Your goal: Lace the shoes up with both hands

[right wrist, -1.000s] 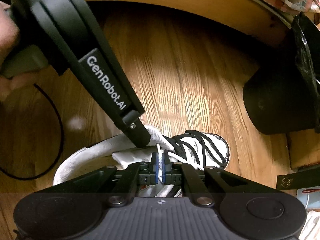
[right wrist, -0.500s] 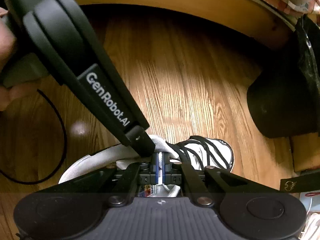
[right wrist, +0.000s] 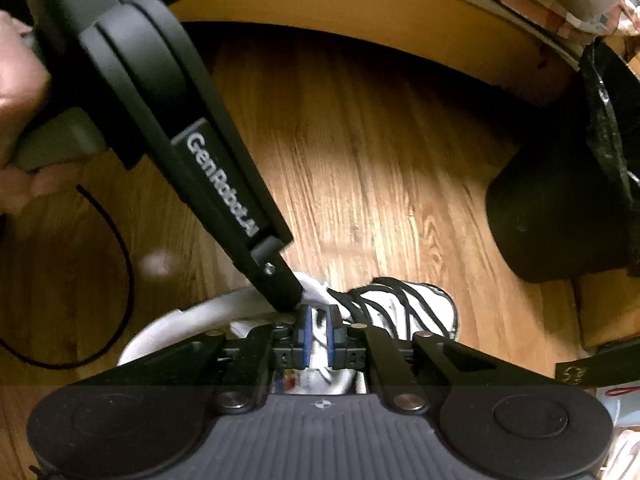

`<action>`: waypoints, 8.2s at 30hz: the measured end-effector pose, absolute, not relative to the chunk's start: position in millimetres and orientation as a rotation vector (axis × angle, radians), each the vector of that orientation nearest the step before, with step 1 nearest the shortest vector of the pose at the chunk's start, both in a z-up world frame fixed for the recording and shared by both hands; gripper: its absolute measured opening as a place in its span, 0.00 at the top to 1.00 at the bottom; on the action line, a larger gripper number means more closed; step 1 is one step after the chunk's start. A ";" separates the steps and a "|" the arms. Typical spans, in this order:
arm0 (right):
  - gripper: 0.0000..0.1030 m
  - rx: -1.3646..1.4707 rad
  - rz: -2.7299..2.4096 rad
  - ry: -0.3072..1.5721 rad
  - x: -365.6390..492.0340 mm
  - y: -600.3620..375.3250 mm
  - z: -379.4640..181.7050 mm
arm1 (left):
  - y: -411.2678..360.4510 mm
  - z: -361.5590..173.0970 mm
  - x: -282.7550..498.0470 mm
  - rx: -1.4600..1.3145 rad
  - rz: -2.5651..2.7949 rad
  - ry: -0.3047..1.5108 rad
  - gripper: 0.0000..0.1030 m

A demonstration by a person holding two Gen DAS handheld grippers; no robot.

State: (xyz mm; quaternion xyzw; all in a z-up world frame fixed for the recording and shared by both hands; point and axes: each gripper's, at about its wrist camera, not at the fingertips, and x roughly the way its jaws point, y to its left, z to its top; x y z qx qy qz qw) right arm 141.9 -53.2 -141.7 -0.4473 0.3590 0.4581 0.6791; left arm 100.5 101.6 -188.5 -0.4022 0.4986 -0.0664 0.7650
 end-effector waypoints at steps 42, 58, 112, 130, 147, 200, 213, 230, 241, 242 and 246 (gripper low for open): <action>0.96 -1.004 1.039 0.827 138.9 -52.2 -146.2 | 120.5 -243.4 103.1 -1.395 -0.054 0.977 0.82; 0.96 -0.985 1.047 0.840 141.3 -51.2 -149.0 | 111.7 -238.6 108.3 -1.305 -0.086 0.969 0.97; 0.84 -0.975 1.053 0.897 142.6 -69.2 -145.4 | 109.9 -227.5 104.4 -1.237 -0.082 0.910 0.78; 0.81 -0.936 1.057 0.925 146.3 -74.0 -146.3 | 106.5 -218.5 104.7 -1.089 -0.116 0.908 0.97; 0.80 -0.938 1.053 0.929 145.6 -74.6 -147.1 | 137.0 -185.4 104.8 -1.132 -0.075 0.721 0.97; 0.78 -0.956 1.073 0.932 144.3 -73.1 -148.0 | 145.1 46.6 120.2 -0.739 -0.413 0.276 1.00; 0.78 -0.874 1.071 0.955 150.7 -78.4 -141.5 | 114.2 19.2 120.2 -0.529 -0.387 0.489 0.99; 0.76 -0.592 0.893 0.951 178.9 -132.4 -100.8 | 44.9 -41.5 125.6 -0.153 -0.396 0.779 0.97; 0.76 -0.557 0.703 0.984 207.0 -180.7 -116.7 | 17.9 -67.8 114.4 -0.011 -0.422 0.886 0.93; 0.76 -0.566 0.684 0.993 210.1 -184.7 -118.8 | 17.8 -70.5 115.4 -0.017 -0.423 0.899 0.93; 0.76 -0.548 0.593 1.036 226.3 -203.5 -125.2 | 16.9 -80.4 121.0 -0.042 -0.426 0.942 0.93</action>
